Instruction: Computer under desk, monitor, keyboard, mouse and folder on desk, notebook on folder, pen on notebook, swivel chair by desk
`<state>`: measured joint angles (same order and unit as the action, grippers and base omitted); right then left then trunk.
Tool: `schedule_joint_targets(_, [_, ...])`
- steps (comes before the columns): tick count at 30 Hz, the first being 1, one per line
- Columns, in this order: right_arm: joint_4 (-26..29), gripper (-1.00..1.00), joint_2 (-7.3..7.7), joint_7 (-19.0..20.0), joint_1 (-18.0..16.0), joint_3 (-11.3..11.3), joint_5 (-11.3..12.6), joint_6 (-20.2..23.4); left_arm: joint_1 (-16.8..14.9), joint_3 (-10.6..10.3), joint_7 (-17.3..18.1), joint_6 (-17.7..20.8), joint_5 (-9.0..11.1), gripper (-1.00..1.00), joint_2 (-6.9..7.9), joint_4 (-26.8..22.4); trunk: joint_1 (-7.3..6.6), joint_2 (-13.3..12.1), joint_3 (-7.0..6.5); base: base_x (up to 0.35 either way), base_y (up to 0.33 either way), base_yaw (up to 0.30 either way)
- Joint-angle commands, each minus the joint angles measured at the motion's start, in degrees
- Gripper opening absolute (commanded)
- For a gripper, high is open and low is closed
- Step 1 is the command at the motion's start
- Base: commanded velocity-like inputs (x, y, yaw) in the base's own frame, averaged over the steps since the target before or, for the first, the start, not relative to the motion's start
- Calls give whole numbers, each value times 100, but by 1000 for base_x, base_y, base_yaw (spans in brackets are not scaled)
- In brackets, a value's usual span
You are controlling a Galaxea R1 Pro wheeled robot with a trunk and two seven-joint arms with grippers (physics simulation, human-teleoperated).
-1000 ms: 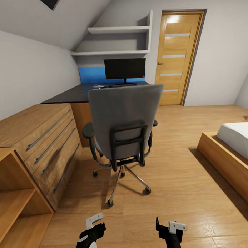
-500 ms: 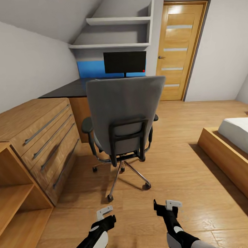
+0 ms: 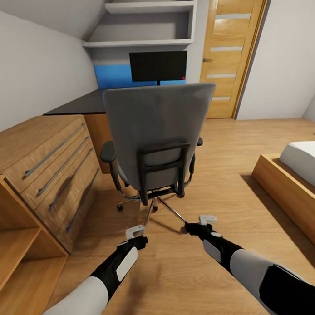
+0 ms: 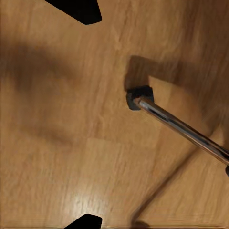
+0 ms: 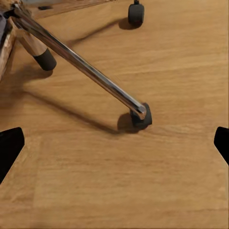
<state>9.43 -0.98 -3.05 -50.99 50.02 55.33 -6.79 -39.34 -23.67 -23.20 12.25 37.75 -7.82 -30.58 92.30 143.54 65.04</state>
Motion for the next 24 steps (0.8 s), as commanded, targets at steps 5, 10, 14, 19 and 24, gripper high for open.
schedule_joint_targets(5, [135,100,-18,332,-93,101,307,-24,-183,-18,-37,-64,57,100,-12,36,12,9,117,0,0,0])
schedule_joint_targets(10, [110,100,-6,365,-83,127,53,-794,-190,-23,-36,-738,28,100,-9,419,17,12,161,0,0,0])
schedule_joint_targets(14, [97,100,-28,343,-57,130,-511,-1485,-192,-31,-36,-1095,3,100,4,754,17,12,161,0,0,0])
schedule_joint_targets(19, [91,100,-33,337,-45,131,-607,-1645,-193,-41,-35,-1160,11,100,-5,819,17,12,161,115,0,0])
schedule_joint_targets(24, [86,100,-28,340,-43,131,-619,-1752,-194,-206,-35,-1170,16,100,-8,832,17,12,161,104,0,0])
